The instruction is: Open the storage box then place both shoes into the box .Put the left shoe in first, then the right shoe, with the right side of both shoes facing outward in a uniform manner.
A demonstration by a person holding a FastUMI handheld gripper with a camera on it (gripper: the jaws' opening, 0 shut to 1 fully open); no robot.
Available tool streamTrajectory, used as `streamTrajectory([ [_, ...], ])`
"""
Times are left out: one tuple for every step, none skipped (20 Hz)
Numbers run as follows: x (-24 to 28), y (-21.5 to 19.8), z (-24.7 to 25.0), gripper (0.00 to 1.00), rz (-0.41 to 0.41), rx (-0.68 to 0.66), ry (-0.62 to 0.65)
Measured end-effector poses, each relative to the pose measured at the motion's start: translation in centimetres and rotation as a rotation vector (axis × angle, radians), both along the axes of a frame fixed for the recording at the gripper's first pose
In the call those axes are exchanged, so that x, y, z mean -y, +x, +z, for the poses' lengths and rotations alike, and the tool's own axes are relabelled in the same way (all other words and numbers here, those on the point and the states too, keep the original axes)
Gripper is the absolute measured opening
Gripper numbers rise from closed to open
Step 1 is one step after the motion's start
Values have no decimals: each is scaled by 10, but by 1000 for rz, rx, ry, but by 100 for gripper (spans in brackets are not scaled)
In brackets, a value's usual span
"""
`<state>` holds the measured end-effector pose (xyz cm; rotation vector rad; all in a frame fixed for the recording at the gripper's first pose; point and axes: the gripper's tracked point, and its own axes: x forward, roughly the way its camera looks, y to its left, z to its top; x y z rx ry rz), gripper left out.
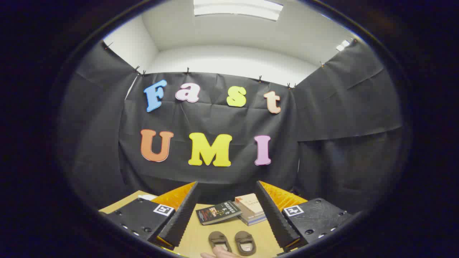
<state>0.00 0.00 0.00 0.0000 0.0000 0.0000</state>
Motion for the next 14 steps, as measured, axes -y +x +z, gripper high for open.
streamTrajectory([
  [1, 3, 0, 95, 8, 5, 5],
  [3, 6, -3, 95, 15, 7, 6],
  [5, 9, -5, 95, 23, 6, 6],
  [7, 14, -8, 95, 23, 6, 4],
  [11, 17, -11, 95, 18, -2, 3],
  [13, 21, -15, 95, 20, -10, 7],
  [14, 26, -18, 95, 23, -18, 11],
  [14, 32, -22, 95, 23, -25, 13],
  [17, 36, -26, 95, 22, -33, 11],
  [19, 39, -30, 95, 19, -39, 7],
  [21, 44, -33, 95, 17, -44, 6],
  [21, 49, -39, 95, 20, -53, 6],
  [20, 54, -43, 95, 26, -64, 8],
  [17, 58, -48, 95, 37, -73, 8],
])
